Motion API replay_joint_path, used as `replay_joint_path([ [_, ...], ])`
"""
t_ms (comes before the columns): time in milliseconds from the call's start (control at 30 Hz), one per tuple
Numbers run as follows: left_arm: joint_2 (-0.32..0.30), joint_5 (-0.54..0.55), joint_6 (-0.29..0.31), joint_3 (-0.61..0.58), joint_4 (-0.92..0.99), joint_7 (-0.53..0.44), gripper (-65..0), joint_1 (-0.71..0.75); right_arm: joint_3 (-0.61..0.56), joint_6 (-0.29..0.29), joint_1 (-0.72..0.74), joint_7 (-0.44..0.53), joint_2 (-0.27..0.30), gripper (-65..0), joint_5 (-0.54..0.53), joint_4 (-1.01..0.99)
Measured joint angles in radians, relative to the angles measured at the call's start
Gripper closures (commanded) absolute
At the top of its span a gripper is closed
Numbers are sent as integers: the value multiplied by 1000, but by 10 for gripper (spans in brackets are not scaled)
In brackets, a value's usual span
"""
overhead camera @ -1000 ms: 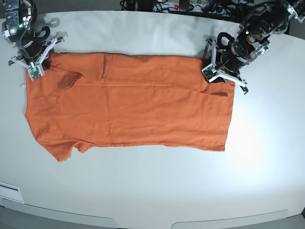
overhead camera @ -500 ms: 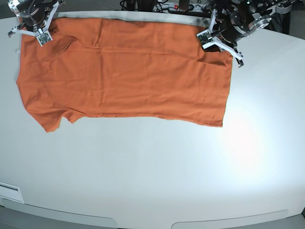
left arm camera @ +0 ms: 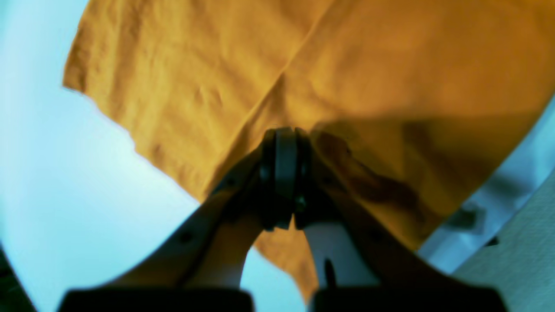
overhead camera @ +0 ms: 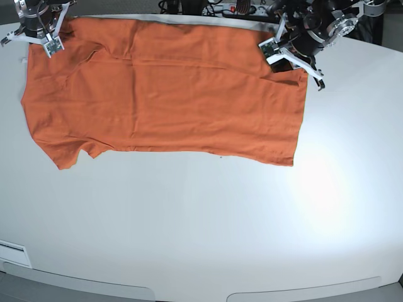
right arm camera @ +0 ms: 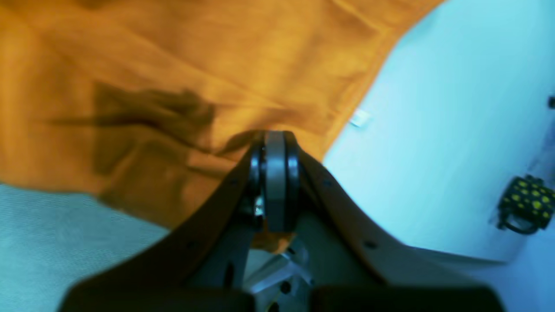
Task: Fold the T-shirt properly
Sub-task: 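Move the left gripper to the shirt's hem corner and grasp it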
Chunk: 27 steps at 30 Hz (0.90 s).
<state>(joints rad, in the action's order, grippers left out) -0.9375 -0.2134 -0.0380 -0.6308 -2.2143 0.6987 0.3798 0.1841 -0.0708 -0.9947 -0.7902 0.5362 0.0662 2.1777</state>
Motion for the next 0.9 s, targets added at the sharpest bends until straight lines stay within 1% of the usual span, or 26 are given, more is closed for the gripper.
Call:
replay_joint_path([
  [33, 0, -17, -7, 0, -14, 11, 0, 0, 0, 2, 0, 0, 0, 0, 13, 0],
  [67, 1, -32, -38, 0, -34, 15, 0, 0, 0, 21, 0, 0, 0, 0, 19, 2],
  [100, 1, -48, -86, 0, -57, 25, 0, 0, 0, 38, 0, 0, 0, 0, 35, 11],
  [233, 1, -202, -262, 0, -115, 47, 0, 0, 0, 110, 0, 17, 1, 0, 33, 95],
  [267, 1, -232, -293, 4, -121, 47, 0, 0, 0, 121, 0, 19, 0, 0, 34, 117],
  [300, 1, -241, -299, 16, -123, 46, 0, 0, 0, 129, 0, 19, 0, 0, 32, 135],
  [333, 2, -238, -299, 35, -122, 46, 0, 0, 0, 131, 0, 19, 0, 0, 33, 148],
  [400, 13, -180, -296, 104, -122, 43, 0, 0, 0, 131, 0, 20, 1, 0, 32, 161],
  [467, 25, -108, -292, 203, -113, -4, 0, -7, 0, 131, 4, 23, 0, 0, 31, 161],
  [533, 27, -1, -282, 317, -79, -56, 0, -24, 0, 129, 6, 24, 1, 0, 32, 161],
  [567, 36, 49, -256, 376, -53, -72, 0, -40, 0, 119, 8, 27, 0, 0, 31, 161],
  [633, 69, 193, -191, 476, 21, -112, 0, -79, 0, 116, 8, 30, 0, 0, 32, 161],
  [667, 88, 270, -146, 511, 68, -136, 0, -103, 0, 116, 8, 29, 0, 0, 32, 161],
  [733, 128, 375, -74, 552, 179, -174, 0, -160, 0, 116, 9, 31, 0, 0, 32, 161],
  [767, 147, 417, -56, 562, 241, -190, 0, -191, 0, 116, 9, 30, 1, 0, 31, 161],
  [800, 164, 455, -47, 563, 304, -203, 0, -224, 0, 116, 12, 29, 2, 0, 32, 161],
  [867, 199, 533, -53, 564, 418, -211, 0, -291, 0, 116, 18, 30, 0, 0, 32, 161],
  [900, 215, 556, -57, 565, 472, -220, 0, -319, 0, 116, 18, 32, 1, 0, 32, 161],
])
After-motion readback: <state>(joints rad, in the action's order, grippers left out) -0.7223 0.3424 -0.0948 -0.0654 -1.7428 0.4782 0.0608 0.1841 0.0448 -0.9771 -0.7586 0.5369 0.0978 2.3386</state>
